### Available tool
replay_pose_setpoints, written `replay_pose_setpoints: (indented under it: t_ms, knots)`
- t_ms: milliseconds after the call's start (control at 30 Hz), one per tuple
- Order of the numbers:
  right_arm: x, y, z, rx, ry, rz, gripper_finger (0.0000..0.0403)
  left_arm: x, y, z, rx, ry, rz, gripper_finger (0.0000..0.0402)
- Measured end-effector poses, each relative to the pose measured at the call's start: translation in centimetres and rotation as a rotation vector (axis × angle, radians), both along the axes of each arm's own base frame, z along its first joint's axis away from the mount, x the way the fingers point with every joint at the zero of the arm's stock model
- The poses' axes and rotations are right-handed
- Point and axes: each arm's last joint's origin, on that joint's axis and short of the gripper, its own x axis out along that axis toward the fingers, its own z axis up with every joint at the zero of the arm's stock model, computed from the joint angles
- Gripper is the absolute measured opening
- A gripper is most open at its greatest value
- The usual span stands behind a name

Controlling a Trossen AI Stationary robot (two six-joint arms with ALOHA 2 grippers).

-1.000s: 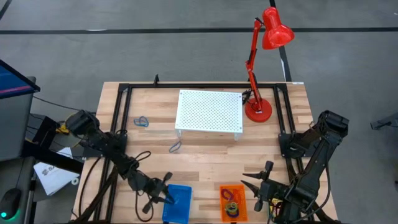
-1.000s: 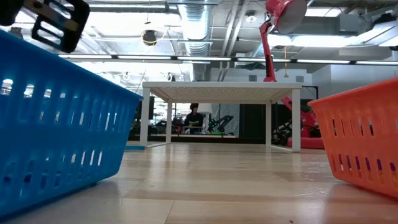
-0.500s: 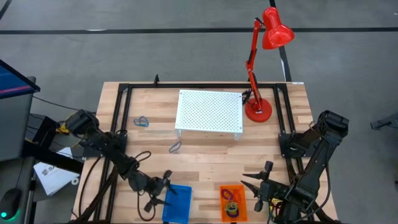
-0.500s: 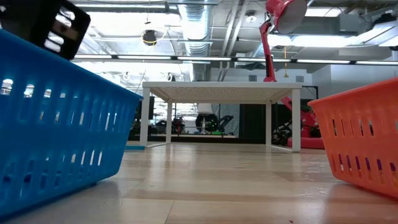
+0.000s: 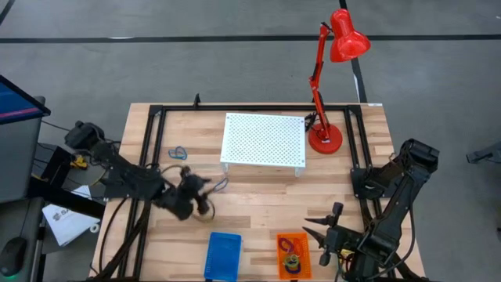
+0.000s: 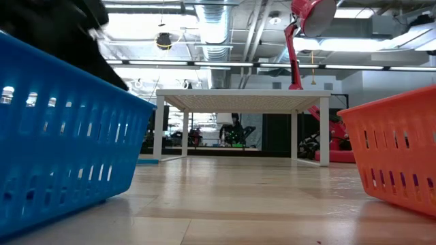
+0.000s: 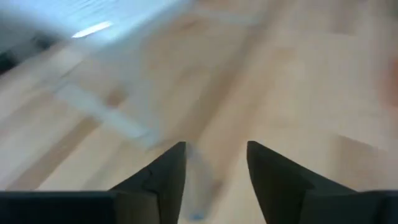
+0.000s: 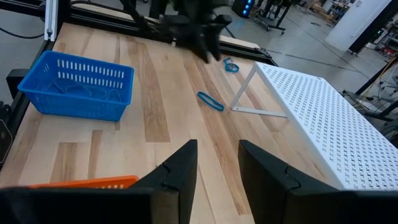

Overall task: Pick & Place Office Desk Supplies
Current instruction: Put the blue rubber band into the blue bin

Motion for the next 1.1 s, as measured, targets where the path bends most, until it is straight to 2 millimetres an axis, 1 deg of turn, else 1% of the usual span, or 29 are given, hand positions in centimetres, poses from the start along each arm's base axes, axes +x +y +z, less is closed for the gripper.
replay_pose_setpoints:
  t_ms: [67,167,333,433,533,600,700,767,833,900,1000,1100]
  knots:
    - [0.2,-0.1,0.0,0.005,0.008,-0.005,0.0113,-0.2,1.8,-0.3,-0.034,0.033,0.126,0.0149]
    - [0.5,-0.3,-0.1,0.013,0.023,-0.01,0.0113,-0.3,4.3,-0.7,-0.051,0.131,0.236,0.0135]
    - [0.9,-0.6,-0.1,0.015,0.047,-0.016,0.0113,0.3,8.4,-0.7,-0.229,0.341,0.269,0.0127]
    - [1.2,-0.8,-0.1,0.016,0.059,-0.022,0.0113,0.3,10.9,0.2,-0.292,0.46,0.31,0.0127]
    - [1.5,-1.0,-0.2,0.023,0.078,-0.024,0.0113,-0.2,13.3,1.6,-0.346,0.56,0.39,0.0127]
    - [1.5,-1.0,-0.2,0.025,0.079,-0.022,0.0113,-0.5,14.4,2.7,-0.357,0.608,0.43,0.0127]
    - [1.6,-0.9,-0.2,0.027,0.087,-0.013,0.0113,-0.9,15.9,4.0,-0.38,0.652,0.454,0.0127]
    - [1.6,-0.9,-0.2,0.028,0.089,-0.012,0.0113,-1.2,16.5,4.2,-0.448,0.681,0.407,0.0127]
    - [1.5,-0.8,-0.2,0.032,0.088,-0.008,0.0113,-1.4,17.1,4.2,-0.515,0.693,0.351,0.0127]
    - [1.5,-0.8,-0.2,0.034,0.087,-0.006,0.0113,-1.5,17.5,4.0,-0.543,0.705,0.318,0.0127]
    - [1.3,-0.7,-0.2,0.036,0.086,0.0,0.0113,-1.6,18.1,3.4,-0.55,0.742,0.313,0.0127]
    - [1.3,-0.6,-0.2,0.036,0.086,0.001,0.0113,-1.2,18.5,2.6,-0.558,0.788,0.322,0.0127]
